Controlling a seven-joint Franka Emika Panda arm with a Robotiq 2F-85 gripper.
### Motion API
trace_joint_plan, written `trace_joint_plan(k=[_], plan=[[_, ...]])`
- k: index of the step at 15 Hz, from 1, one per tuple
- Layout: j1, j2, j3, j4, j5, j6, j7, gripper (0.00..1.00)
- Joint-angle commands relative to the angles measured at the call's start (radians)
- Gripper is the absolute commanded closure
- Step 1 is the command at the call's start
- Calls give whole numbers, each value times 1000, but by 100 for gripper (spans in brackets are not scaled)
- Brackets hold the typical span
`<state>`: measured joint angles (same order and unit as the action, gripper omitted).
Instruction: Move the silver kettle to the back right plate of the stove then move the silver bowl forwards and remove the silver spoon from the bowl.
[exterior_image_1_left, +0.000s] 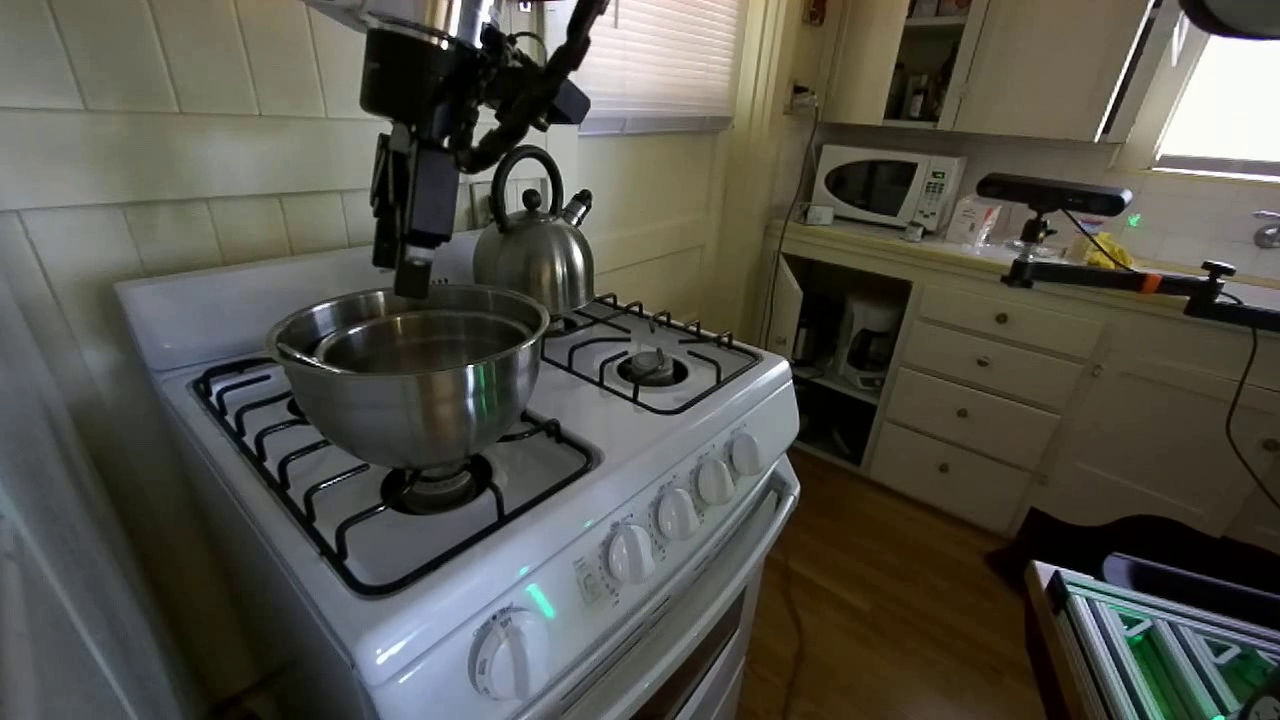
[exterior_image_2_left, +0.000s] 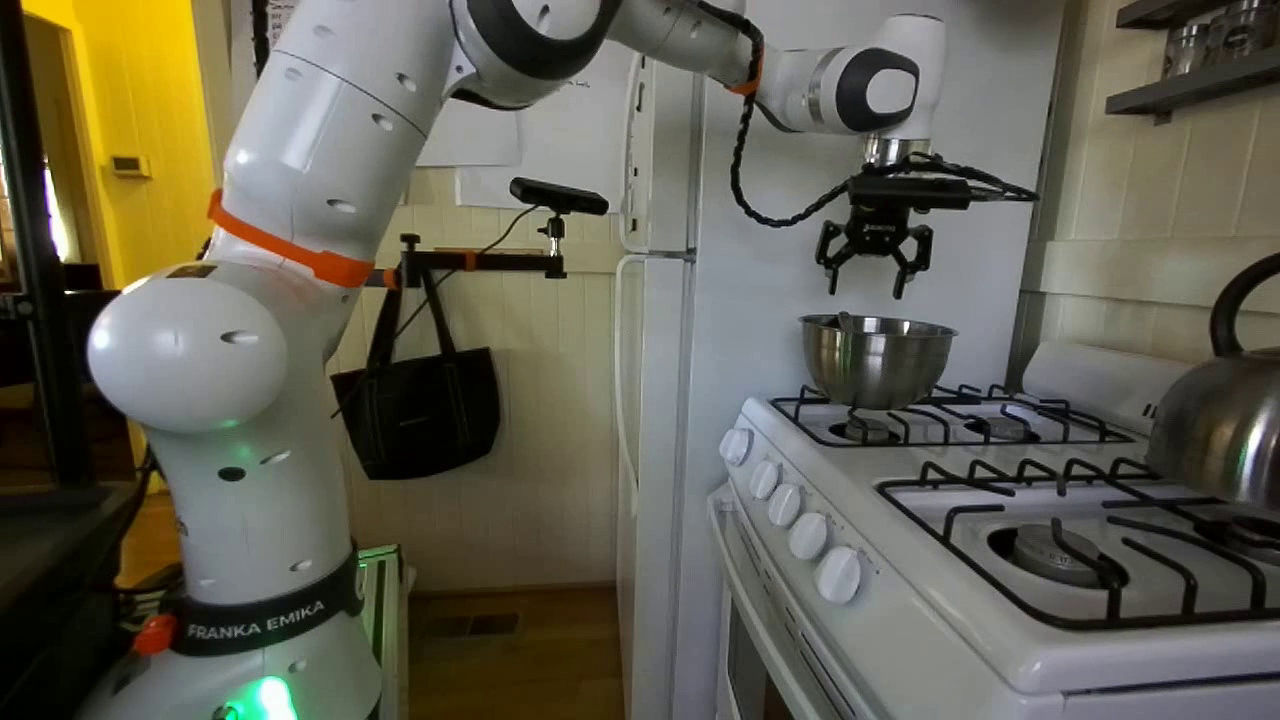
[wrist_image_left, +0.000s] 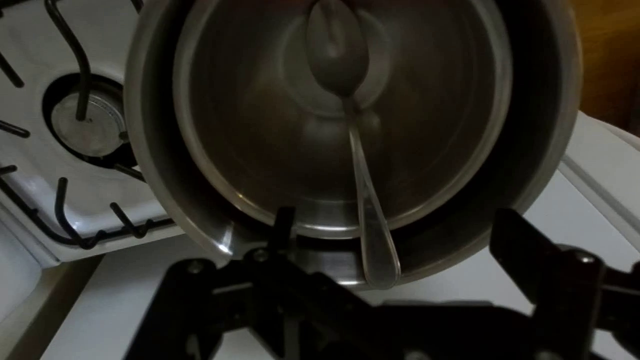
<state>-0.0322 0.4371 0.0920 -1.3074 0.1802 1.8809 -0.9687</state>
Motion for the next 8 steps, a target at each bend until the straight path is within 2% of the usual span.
trace_joint_plan(k=[1, 2, 3, 4, 5, 6, 7, 8], plan=[[-1, 129, 19, 171, -12, -91, -5, 7], [-2, 153, 22, 202, -14, -112, -2, 12], [-2, 174, 23, 230, -16, -131, 0, 11], [-1, 194, 23, 257, -21, -152, -1, 19], [-1, 215, 23, 284, -23, -173, -1, 20], [-1, 235, 24, 311, -24, -194, -1, 17], [3, 249, 23, 330, -30, -209, 2, 22], [6, 263, 23, 348, -36, -223, 0, 19]])
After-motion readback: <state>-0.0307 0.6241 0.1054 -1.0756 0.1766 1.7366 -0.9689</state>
